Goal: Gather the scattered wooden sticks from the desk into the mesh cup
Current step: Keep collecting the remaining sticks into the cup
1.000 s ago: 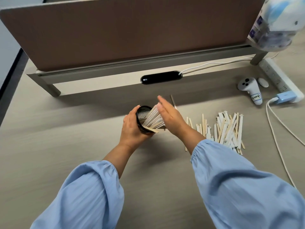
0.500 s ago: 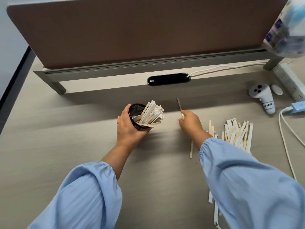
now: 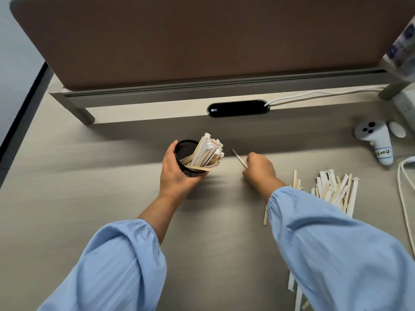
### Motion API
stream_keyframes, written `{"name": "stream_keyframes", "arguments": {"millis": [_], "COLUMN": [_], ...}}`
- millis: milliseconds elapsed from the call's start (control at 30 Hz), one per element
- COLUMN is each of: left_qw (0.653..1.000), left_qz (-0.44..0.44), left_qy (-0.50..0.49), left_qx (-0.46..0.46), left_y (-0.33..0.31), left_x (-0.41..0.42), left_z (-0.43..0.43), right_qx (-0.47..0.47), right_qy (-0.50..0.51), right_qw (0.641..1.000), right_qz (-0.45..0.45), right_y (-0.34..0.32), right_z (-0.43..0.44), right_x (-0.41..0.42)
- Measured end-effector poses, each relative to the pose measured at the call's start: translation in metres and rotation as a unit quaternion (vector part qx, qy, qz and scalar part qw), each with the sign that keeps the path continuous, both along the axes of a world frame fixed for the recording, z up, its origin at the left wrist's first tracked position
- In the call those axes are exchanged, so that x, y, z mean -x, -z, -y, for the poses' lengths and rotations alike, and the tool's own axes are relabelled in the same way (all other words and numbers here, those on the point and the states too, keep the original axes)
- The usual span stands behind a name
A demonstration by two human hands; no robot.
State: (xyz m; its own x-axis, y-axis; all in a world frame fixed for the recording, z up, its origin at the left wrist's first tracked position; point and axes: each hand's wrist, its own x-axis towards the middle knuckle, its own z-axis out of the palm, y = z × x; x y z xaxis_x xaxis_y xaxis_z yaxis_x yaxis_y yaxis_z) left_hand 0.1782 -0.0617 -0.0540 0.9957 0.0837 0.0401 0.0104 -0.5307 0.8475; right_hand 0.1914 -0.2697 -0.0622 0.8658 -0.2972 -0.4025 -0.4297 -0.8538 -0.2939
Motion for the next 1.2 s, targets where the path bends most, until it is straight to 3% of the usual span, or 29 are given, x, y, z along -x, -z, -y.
{"name": "stream_keyframes", "arguments": {"millis": [333, 533, 867, 1000, 1100, 1200], "left_qw": [0.994, 0.987, 0.986, 0.987, 0.987, 0.987], "left_qz": [0.020, 0.025, 0.024, 0.019, 0.018, 0.020], "left_qy": [0.107, 0.155, 0.161, 0.157, 0.156, 0.157], "left_qx": [-0.026, -0.036, -0.046, -0.039, -0.038, -0.038], "left_y": [-0.004, -0.006, -0.008, -0.008, -0.008, -0.008], "left_x": [0.030, 0.045, 0.053, 0.053, 0.053, 0.052], "left_z": [0.031, 0.047, 0.046, 0.044, 0.045, 0.046], "right_qx": [-0.061, -0.017, 0.026, 0.090, 0.046, 0.017], "right_qy": [0.121, 0.202, 0.143, 0.162, 0.187, 0.153], "right_qw": [0.990, 0.979, 0.989, 0.982, 0.980, 0.988], "right_qz": [0.032, 0.012, -0.016, -0.044, -0.051, 0.014], "right_y": [-0.013, -0.013, 0.001, 0.002, 0.003, 0.006], "right_z": [0.035, 0.057, 0.036, 0.034, 0.036, 0.034], "right_x": [0.052, 0.082, 0.102, 0.103, 0.102, 0.102]}}
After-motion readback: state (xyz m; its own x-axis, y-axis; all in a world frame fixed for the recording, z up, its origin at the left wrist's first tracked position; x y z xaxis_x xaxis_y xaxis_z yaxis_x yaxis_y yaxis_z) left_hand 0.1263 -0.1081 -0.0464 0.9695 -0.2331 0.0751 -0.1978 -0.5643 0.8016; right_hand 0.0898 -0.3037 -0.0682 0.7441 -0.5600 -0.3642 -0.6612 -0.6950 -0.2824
